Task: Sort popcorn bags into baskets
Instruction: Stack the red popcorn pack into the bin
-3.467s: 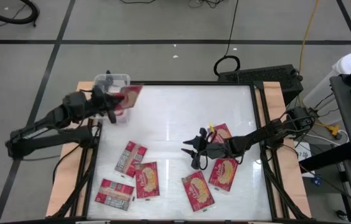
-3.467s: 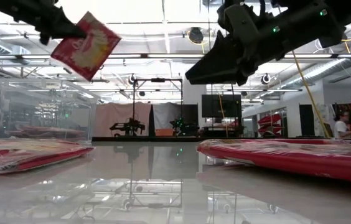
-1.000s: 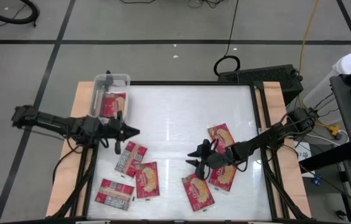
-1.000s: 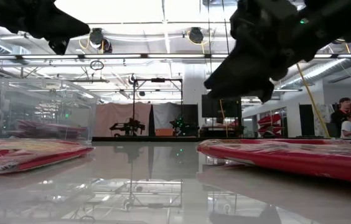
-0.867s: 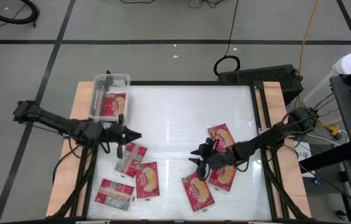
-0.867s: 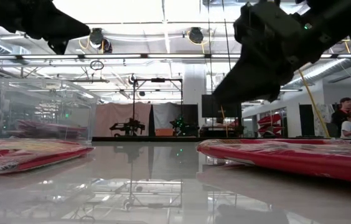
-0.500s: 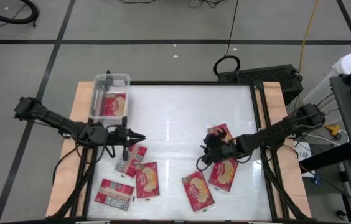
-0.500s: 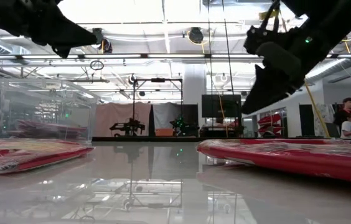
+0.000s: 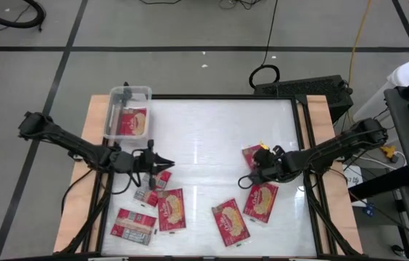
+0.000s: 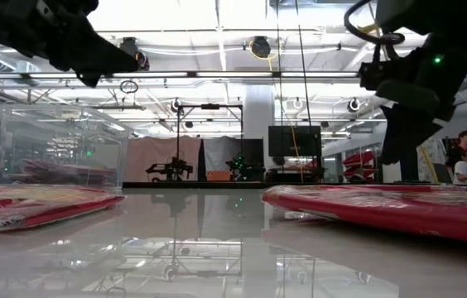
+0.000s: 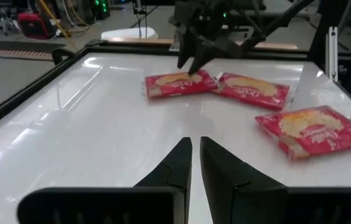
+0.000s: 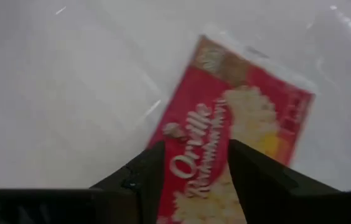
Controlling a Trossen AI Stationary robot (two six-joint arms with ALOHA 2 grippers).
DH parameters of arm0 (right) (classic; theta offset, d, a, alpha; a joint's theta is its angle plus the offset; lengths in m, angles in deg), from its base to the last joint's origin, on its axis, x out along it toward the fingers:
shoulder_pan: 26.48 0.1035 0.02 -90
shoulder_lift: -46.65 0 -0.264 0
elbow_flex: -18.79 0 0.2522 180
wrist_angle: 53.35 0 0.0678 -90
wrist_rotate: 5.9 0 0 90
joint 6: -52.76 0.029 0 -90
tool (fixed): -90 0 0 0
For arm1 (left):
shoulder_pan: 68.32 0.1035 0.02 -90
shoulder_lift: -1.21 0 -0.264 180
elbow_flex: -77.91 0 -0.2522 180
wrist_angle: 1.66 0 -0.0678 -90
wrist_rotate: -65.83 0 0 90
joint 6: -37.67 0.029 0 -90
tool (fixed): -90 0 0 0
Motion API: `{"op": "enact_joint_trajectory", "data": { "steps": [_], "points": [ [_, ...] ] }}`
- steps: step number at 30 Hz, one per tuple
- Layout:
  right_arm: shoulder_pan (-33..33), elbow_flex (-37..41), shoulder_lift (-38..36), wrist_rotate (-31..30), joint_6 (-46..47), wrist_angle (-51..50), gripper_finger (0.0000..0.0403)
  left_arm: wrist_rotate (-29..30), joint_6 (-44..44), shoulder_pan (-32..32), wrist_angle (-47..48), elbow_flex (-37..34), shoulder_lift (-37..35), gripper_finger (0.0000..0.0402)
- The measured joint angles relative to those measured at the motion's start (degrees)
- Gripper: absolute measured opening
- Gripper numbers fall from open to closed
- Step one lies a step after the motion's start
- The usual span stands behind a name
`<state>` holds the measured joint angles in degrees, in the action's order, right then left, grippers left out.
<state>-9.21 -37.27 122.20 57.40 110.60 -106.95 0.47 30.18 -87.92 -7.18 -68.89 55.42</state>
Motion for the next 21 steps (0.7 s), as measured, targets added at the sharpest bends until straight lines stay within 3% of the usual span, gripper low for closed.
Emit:
{"op": "enact_joint_trajectory", "data": {
  "steps": [10,18,21],
  "points": [
    [0.16,-0.02,4.01,0.45,-18.97,7.49,0.025,-0.02,1.37,0.03,-6.68,0.0,4.87,0.0035],
    [-1.56,0.0,7.07,-13.93,-24.76,12.63,0.0255,-0.03,4.41,0.03,-13.37,0.04,7.59,0.0035],
    [-5.21,0.0,7.42,-11.14,-28.58,17.77,0.0255,-0.02,5.63,0.03,-15.92,0.04,8.39,0.0035]
  ]
}}
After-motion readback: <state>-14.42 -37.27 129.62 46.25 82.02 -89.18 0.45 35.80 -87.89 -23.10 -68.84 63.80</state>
